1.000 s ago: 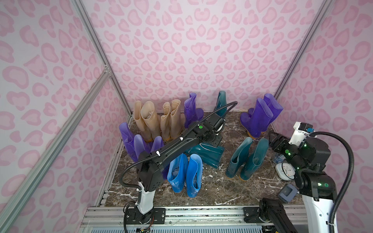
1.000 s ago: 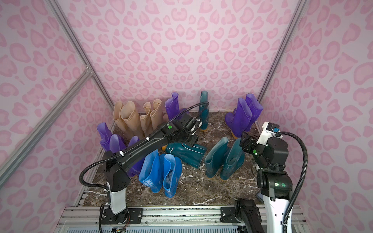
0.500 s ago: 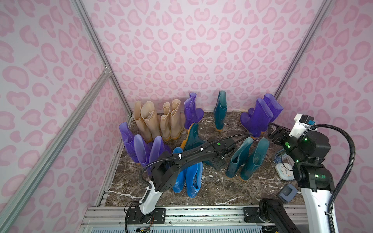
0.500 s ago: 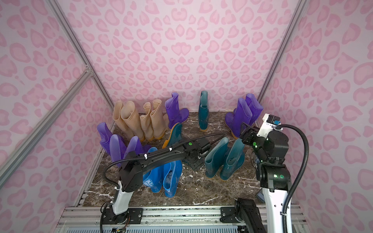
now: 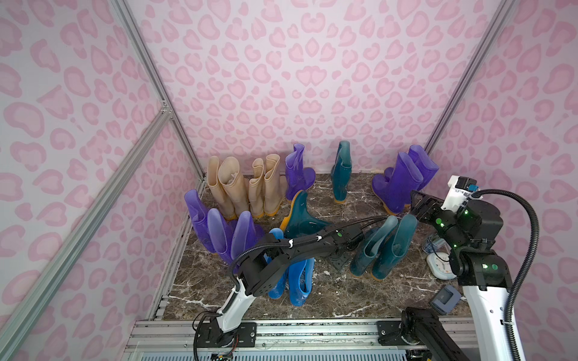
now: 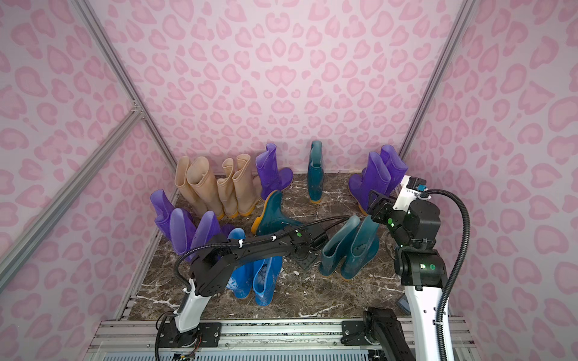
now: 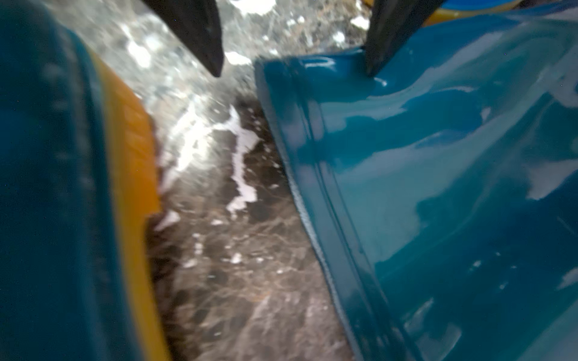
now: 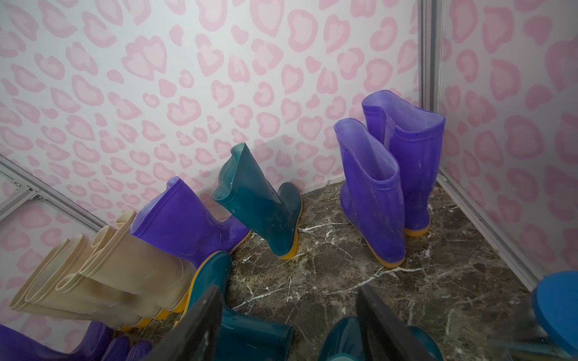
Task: Match and arrange rain boots in pairs
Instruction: Adjust the rain boot at the center of the board.
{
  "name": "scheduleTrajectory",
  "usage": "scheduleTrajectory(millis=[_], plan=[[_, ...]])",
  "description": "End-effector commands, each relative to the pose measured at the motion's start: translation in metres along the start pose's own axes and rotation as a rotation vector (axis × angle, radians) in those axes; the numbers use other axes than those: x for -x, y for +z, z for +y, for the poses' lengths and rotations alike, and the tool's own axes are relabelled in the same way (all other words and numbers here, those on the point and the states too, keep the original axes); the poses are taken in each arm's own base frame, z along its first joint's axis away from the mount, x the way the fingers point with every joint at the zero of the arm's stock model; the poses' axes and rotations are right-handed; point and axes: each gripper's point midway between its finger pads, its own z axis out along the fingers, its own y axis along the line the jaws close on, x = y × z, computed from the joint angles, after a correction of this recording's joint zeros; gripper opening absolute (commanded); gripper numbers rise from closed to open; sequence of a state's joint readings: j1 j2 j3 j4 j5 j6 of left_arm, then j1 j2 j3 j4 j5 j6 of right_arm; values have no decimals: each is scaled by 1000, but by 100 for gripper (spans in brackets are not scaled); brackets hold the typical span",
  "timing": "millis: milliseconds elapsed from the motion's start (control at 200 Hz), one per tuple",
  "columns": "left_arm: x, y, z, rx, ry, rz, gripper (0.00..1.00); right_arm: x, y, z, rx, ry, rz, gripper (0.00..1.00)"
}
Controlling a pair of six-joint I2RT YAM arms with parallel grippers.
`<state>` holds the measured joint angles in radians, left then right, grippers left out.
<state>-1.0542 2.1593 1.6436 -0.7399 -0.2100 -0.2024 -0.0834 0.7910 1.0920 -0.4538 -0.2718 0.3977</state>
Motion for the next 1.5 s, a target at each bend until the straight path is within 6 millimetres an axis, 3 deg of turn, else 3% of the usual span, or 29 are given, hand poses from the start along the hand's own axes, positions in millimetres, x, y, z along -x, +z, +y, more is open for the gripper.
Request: scheduleTrajectory(millis=[0, 55, 230, 360, 675, 815, 1060, 1240, 1495], plan=[[9, 9, 11, 39, -35, -53, 52, 6, 0, 4, 10, -25, -27, 70], [9, 10, 13, 44, -36, -60, 45, 4, 0, 4, 12, -28, -22, 70], [19, -3, 14, 40, -18, -91, 3, 8, -1, 7, 19, -33, -31, 70], [25, -27, 19, 12, -18, -106, 2, 15, -3, 13, 40, -31, -43, 69], [69, -141, 47, -111, -98, -309, 2, 26, 3, 37, 136, -14, -58, 68], [91, -175, 60, -179, -120, -394, 2, 28, 7, 54, 167, -24, -54, 68], [124, -202, 70, -265, -186, -502, 2, 28, 17, 82, 209, -61, -31, 68], [158, -237, 89, -411, -327, -644, 2, 23, 31, 98, 244, -77, 5, 68], [147, -229, 94, -445, -419, -684, 2, 11, 46, 124, 281, -122, 55, 69]])
